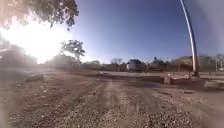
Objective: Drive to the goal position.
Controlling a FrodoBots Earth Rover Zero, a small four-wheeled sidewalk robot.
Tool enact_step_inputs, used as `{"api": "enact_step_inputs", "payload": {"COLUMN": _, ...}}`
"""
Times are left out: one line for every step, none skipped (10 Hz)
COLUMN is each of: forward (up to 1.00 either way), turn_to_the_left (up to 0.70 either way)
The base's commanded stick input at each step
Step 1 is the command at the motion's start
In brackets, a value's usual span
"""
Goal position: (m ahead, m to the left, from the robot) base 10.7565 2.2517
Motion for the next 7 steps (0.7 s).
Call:
{"api": "enact_step_inputs", "payload": {"forward": 0.5, "turn_to_the_left": 0.0}}
{"api": "enact_step_inputs", "payload": {"forward": 0.5, "turn_to_the_left": 0.0}}
{"api": "enact_step_inputs", "payload": {"forward": 0.5, "turn_to_the_left": 0.0}}
{"api": "enact_step_inputs", "payload": {"forward": 0.5, "turn_to_the_left": 0.0}}
{"api": "enact_step_inputs", "payload": {"forward": 0.5, "turn_to_the_left": 0.0}}
{"api": "enact_step_inputs", "payload": {"forward": 0.5, "turn_to_the_left": 0.0}}
{"api": "enact_step_inputs", "payload": {"forward": 0.5, "turn_to_the_left": 0.0}}
